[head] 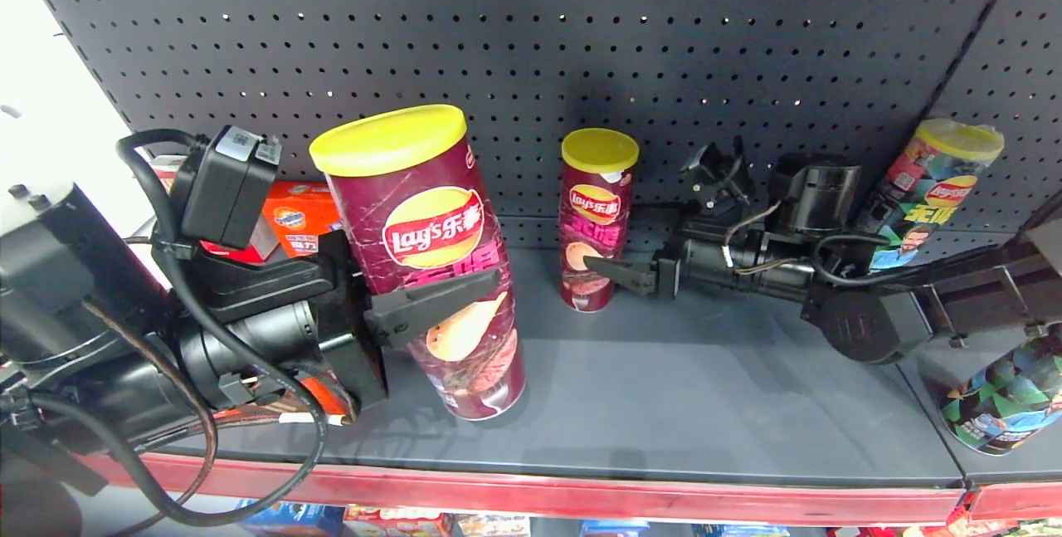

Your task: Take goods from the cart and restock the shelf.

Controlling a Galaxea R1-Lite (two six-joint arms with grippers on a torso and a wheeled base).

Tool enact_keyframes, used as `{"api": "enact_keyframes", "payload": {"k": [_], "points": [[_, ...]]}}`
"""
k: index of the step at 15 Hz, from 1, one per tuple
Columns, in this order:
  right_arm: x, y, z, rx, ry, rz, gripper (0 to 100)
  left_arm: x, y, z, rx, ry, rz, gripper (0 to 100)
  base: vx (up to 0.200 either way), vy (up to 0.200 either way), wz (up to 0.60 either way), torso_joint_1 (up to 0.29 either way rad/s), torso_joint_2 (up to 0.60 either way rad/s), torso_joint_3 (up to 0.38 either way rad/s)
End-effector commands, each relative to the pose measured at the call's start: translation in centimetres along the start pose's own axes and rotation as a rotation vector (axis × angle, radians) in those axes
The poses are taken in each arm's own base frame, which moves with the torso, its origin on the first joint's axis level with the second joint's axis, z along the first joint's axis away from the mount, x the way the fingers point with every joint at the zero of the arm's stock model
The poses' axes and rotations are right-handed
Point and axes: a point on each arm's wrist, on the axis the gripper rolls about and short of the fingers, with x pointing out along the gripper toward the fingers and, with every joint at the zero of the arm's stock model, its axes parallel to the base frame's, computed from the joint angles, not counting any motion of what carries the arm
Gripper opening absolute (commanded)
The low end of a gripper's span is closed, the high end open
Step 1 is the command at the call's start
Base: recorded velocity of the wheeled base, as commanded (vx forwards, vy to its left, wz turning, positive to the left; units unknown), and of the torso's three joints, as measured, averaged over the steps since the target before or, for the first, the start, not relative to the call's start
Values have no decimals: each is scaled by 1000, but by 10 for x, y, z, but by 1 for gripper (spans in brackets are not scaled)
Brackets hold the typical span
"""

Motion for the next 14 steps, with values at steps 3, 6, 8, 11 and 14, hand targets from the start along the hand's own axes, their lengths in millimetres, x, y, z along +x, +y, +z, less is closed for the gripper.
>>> {"api": "enact_keyframes", "payload": {"k": [3,6,8,11,14], "points": [[16,0,-18,11,11,17,100,0,0,-3,-6,8,0,0,0,0,0,0,0,0],[27,-4,-23,11,10,-4,100,-1,0,-3,-7,9,4,0,0,0,0,0,0,0],[31,-5,-25,11,10,-3,100,0,0,-3,-8,10,1,0,0,0,0,0,0,0],[42,-3,-26,35,5,-28,100,0,0,-4,-8,11,2,0,0,0,0,0,0,0],[43,-2,-23,43,-2,-27,0,-1,-1,-4,-4,5,2,0,0,0,0,0,0,0]]}}
